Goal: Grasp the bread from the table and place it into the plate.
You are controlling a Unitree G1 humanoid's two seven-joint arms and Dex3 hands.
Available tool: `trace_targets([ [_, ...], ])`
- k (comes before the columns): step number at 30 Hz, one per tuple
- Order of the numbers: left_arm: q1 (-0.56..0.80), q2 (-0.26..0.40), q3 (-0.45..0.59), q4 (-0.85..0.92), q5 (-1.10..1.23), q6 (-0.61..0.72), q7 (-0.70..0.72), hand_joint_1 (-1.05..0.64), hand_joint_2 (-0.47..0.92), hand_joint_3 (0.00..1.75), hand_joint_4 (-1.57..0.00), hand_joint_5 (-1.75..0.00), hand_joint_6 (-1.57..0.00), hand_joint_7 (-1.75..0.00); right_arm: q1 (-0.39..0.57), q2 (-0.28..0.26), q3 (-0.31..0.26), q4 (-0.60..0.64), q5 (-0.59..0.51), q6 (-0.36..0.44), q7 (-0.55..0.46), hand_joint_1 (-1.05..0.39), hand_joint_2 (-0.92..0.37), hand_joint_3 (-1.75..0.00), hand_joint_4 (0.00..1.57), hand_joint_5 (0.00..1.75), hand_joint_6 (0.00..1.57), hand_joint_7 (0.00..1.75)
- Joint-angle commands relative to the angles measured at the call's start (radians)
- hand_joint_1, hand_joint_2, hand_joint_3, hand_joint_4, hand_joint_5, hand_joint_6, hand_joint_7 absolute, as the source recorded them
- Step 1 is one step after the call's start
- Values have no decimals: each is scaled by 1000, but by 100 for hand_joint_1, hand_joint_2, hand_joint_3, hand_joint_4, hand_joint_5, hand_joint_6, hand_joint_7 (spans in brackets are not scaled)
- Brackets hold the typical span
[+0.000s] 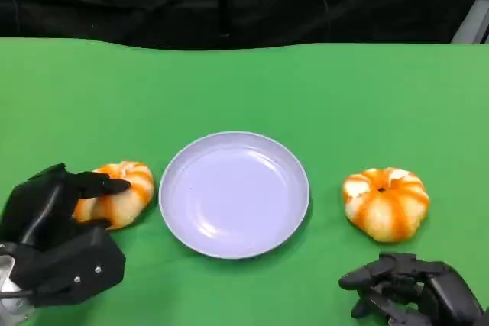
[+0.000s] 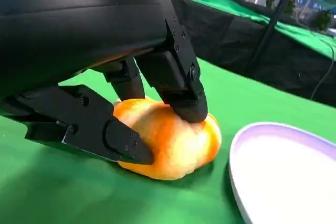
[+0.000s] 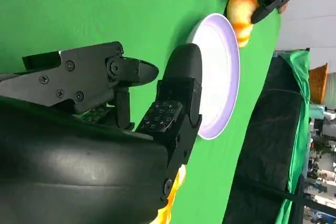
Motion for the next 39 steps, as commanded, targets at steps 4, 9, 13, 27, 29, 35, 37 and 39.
trace_targets([
  [4, -4, 10, 15, 15, -6, -20, 66, 1, 91, 1, -57, -118, -128, -3, -13, -3, -6, 13, 14, -3, 3, -5, -92, -38, 77, 120, 99, 54],
  [9, -8, 9, 14, 22, -5, -25, 74, 2, 91, 1, -57, -118, -128, -3, -16, -3, -8, 14, 20, 2, 7, -4, -92, -38, 77, 120, 99, 54],
  [13, 0, 13, 20, 8, -6, -44, 98, 1, 89, 0, -56, -119, -128, -2, -21, -5, -9, 28, 13, -9, 6, -4, -92, -38, 77, 120, 98, 54],
  [27, 52, 27, 41, -135, 9, -75, 137, 2, 91, 1, -60, -114, -129, -1, -26, -3, -10, 41, 15, -17, 7, -4, -92, -38, 76, 121, 98, 54],
  [29, 56, 26, 45, -144, 12, -72, 134, 2, 91, 1, -60, -113, -129, -1, -26, -3, -10, 41, 15, -17, 8, -4, -92, -38, 76, 121, 98, 54],
  [35, 104, 29, 58, -285, 42, -88, 151, 4, 90, 0, -59, -115, -130, -2, -31, -3, -11, 50, 12, -22, 6, -4, -92, -38, 77, 121, 98, 54],
  [37, 123, 24, 63, -340, 52, -86, 148, 3, 90, 0, -59, -115, -130, -2, -32, -3, -11, 51, 11, -23, 6, -4, -92, -38, 77, 121, 99, 54],
  [39, 137, 20, 69, -381, 56, -76, 139, 2, 90, 0, -60, -115, -130, -1, -31, -4, -11, 51, 9, -23, 6, -5, -92, -38, 77, 121, 98, 54],
])
